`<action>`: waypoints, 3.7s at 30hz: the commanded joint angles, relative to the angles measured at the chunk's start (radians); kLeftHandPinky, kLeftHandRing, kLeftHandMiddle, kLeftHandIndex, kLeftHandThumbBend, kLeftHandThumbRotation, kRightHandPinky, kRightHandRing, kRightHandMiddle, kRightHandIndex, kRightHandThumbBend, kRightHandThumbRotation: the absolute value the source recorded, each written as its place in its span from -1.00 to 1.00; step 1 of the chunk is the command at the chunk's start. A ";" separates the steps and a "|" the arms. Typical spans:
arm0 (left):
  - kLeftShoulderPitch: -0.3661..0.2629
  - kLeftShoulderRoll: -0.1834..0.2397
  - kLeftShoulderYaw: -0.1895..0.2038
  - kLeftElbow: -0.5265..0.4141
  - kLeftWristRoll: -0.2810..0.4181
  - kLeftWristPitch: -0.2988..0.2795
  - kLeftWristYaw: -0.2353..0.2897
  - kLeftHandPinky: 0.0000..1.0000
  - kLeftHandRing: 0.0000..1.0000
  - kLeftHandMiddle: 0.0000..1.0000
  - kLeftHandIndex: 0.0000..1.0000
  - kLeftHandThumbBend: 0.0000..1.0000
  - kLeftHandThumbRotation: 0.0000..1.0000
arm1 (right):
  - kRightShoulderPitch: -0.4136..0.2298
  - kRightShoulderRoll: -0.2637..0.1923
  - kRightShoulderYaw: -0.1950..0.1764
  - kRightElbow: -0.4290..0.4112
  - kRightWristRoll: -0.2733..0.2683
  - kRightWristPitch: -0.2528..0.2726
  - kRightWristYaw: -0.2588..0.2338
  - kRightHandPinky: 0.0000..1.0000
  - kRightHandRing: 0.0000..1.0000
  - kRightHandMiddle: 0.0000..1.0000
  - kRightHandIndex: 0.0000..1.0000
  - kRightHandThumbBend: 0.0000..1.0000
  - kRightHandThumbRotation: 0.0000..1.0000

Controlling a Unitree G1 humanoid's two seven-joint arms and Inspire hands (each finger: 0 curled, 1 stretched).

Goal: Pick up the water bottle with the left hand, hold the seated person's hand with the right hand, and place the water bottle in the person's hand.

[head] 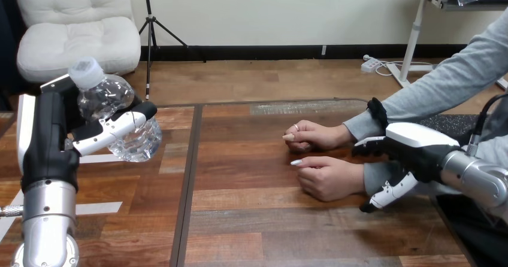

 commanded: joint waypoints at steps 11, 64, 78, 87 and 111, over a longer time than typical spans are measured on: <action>-0.048 0.003 0.002 -0.064 -0.007 -0.025 -0.004 -0.45 -0.34 -0.22 -0.19 0.45 -1.00 | -0.131 -0.026 0.051 0.009 -0.061 0.028 -0.077 0.53 0.69 0.71 0.69 1.00 -0.26; -0.026 -0.002 0.009 -0.093 -0.016 -0.022 -0.017 -0.45 -0.33 -0.22 -0.20 0.43 -1.00 | -0.191 0.023 0.140 0.064 -0.112 0.111 -0.141 0.25 0.49 0.54 0.55 1.00 -0.29; -0.025 -0.003 0.012 -0.091 -0.026 -0.022 -0.023 -0.45 -0.33 -0.21 -0.19 0.44 -1.00 | -0.177 0.030 0.141 0.047 -0.107 0.095 -0.162 0.20 0.39 0.46 0.49 0.99 -0.26; -0.025 -0.003 0.013 -0.092 -0.025 -0.022 -0.022 -0.45 -0.33 -0.22 -0.19 0.44 -1.00 | -0.173 0.036 0.147 0.048 -0.109 0.090 -0.179 0.20 0.38 0.44 0.45 0.95 -0.28; -0.029 0.004 0.012 -0.084 -0.023 -0.040 -0.026 -0.44 -0.33 -0.22 -0.20 0.43 -1.00 | -0.170 0.053 0.177 0.053 -0.143 0.095 -0.262 0.13 0.19 0.25 0.27 0.99 -0.27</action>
